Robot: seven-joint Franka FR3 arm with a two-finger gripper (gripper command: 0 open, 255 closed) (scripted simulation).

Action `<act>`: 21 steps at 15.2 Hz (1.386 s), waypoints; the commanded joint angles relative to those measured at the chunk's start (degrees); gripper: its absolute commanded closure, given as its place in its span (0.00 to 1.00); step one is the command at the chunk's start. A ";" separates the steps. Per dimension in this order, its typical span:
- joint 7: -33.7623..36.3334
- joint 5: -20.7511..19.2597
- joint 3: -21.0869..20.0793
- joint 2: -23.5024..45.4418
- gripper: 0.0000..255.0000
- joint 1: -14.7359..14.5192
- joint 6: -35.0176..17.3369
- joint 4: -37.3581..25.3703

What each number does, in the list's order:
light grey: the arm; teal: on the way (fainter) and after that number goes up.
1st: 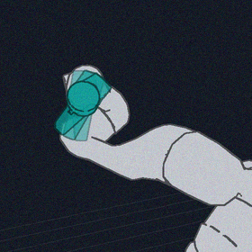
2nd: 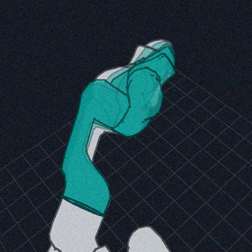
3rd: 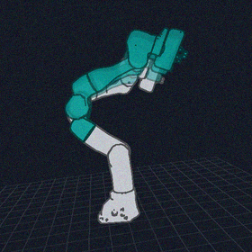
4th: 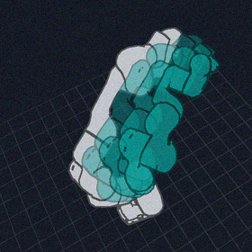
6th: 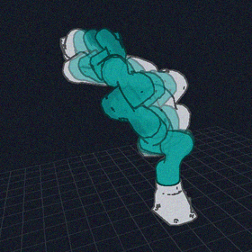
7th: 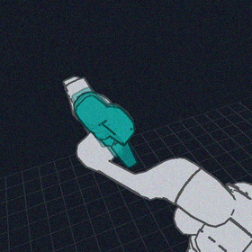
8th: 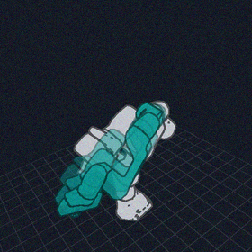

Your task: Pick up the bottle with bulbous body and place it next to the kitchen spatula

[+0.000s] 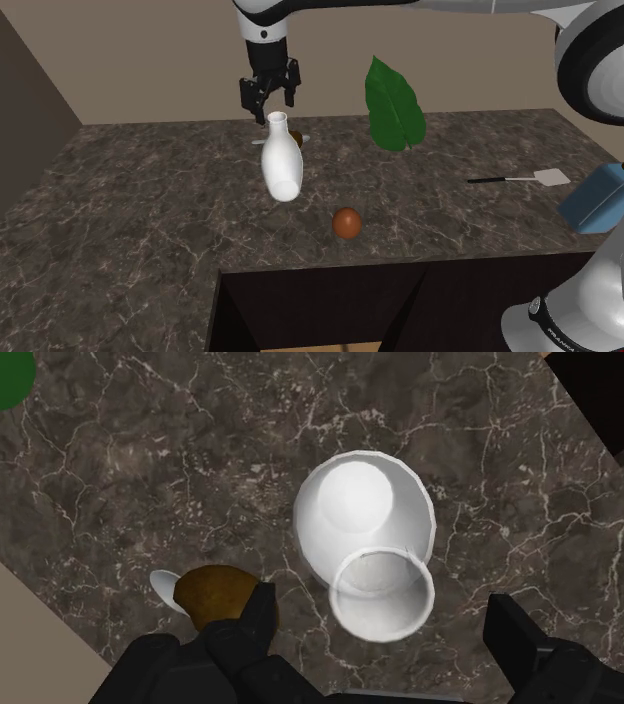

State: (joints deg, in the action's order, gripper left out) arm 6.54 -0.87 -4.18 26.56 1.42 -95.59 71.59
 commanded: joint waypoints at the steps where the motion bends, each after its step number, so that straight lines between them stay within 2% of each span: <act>1: 0.12 -0.03 -0.01 0.22 0.00 -0.07 -1.11 0.87; 5: 0.13 -0.02 -0.01 -0.12 0.00 -0.02 -4.82 4.91; 13: 0.13 -0.02 -0.01 -0.12 0.00 -0.02 -4.81 4.90; 14: 0.13 -0.02 -0.01 -0.12 1.00 -0.02 -4.81 4.90; 21: 0.13 -0.02 -0.01 -0.13 1.00 -0.02 -4.83 4.93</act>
State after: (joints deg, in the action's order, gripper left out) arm 6.67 -0.90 -4.19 26.42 1.40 -100.42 76.50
